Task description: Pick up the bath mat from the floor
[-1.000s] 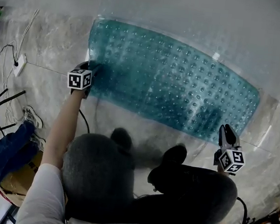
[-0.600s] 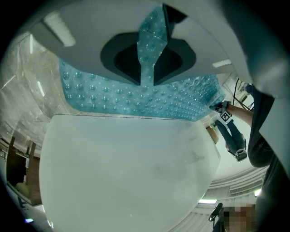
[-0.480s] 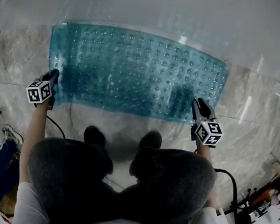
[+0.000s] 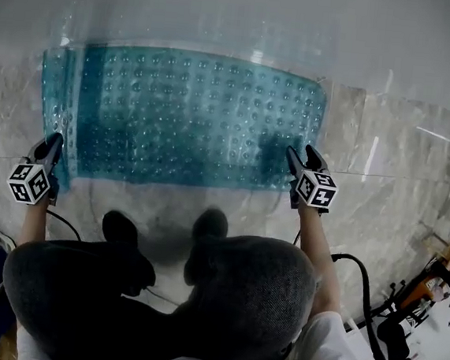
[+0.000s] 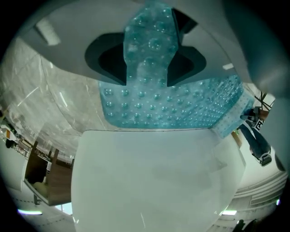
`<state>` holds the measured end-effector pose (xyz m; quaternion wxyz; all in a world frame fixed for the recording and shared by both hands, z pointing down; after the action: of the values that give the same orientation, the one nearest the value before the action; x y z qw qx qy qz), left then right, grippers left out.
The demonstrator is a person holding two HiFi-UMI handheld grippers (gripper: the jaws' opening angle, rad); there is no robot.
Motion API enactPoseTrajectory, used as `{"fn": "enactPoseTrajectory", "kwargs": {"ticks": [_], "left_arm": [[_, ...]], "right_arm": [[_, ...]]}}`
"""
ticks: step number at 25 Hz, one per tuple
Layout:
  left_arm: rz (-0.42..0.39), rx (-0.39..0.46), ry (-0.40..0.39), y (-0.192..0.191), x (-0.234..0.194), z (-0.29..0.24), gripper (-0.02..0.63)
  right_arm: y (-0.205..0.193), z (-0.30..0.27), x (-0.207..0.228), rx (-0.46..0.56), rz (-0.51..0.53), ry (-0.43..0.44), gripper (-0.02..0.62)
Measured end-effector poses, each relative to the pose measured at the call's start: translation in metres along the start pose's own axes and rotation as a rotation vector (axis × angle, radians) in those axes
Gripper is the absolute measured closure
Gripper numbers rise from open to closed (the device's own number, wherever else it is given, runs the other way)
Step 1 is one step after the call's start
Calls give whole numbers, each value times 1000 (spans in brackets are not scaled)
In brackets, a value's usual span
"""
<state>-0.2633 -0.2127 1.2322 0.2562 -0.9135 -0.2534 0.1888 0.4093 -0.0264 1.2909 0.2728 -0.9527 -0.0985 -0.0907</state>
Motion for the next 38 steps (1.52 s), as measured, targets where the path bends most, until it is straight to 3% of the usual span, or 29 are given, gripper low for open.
{"fn": "enactPoseTrajectory", "kwargs": {"ticks": [4,8,14,18,24,26,30,34,38], "left_arm": [[-73,-27,-64,2,28,-9,574],[-77,-30,-92,0,40,-13,574],[-78,-33,-115,-1,41,-21,571],[-79,-21,-125,-2,42,-24,568],[-66,-1,-159,-5,46,-29,571],[-73,-3,-174,-5,45,-30,574],[-93,16,-192,-6,45,-32,572],[-83,59,-153,-11,18,-20,577],[-152,54,-115,4,-3,26,578]], "right_arm": [[-5,-10,24,-45,2,-32,223],[-8,-25,42,-94,-43,-60,115],[-17,-45,61,-162,-66,-72,77],[-19,-46,53,-149,-34,-80,141],[-14,-43,20,-174,41,-27,448],[-10,-40,12,-154,33,-33,521],[-6,-24,3,-85,-43,-20,561],[5,-14,-38,-29,-6,0,569],[22,17,-88,-21,41,3,572]]}}
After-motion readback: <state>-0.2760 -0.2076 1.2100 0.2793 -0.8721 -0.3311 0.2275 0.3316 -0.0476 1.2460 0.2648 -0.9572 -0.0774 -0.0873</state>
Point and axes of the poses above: the fingertips, and each gripper's own axes: z backward along the fingers, x to its right, y out of its top, the point moved 5 cm from there along z, backward along the fingers, and after that the axes turned 4 degrees about -z, right-handed, at the moved point
